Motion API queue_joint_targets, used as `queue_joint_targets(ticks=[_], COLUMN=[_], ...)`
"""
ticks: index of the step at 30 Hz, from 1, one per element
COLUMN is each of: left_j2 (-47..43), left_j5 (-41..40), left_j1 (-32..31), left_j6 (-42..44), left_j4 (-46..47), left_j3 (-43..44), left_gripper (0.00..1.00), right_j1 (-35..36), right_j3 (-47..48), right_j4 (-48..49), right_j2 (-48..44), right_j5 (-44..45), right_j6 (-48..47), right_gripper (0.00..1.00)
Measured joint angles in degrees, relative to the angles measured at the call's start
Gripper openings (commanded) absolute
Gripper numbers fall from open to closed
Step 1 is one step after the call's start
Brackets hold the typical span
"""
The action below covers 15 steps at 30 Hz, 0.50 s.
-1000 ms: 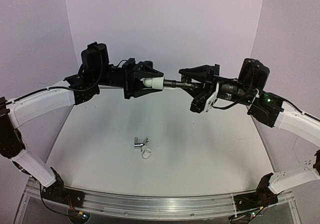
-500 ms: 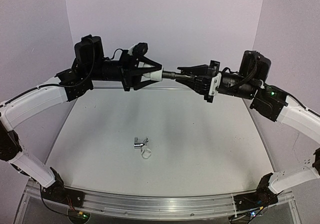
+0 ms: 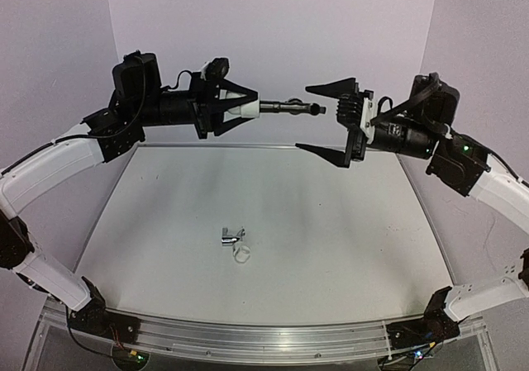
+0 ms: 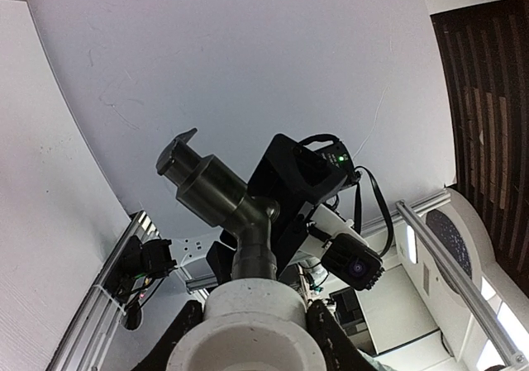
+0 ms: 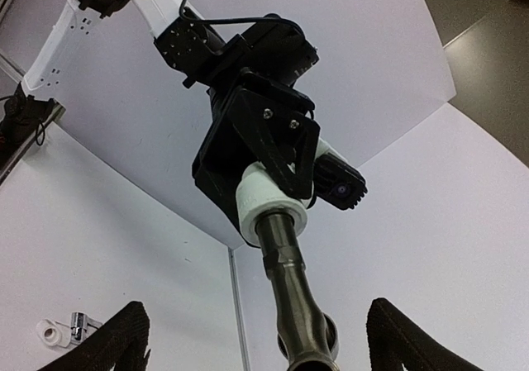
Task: Install the water faucets
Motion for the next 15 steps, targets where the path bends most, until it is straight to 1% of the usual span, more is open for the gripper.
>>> queue_joint_targets(ticks=[3, 8, 11, 15], left_j2=[0.0, 0.06, 0.16, 0.31], left_j5=[0.35, 2.66, 3.68, 4.77], left_j1=[0.44, 0.98, 1.04, 1.04], left_j6=[-1.08, -1.61, -1.55, -1.48], left_j4=[-0.08, -2.71, -4.52, -5.19], left_j3=[0.0, 0.28, 0.7, 1.31], left_gripper=[0.0, 0.0, 0.0, 0.0], right_j1=[0.0, 0.0, 0.0, 0.0], right_j3=[0.03, 2.73, 5.72, 10.36], right_j4=[-1.37, -6.47, -10.26, -15.83], right_j2=[-1.44, -2.47, -1.29, 2.36], right_j5=[1.84, 5.85, 7.29, 6.93], right_j6=[0.35, -0.34, -0.81, -0.53], right_gripper=[0.92, 0.93, 0.92, 0.89])
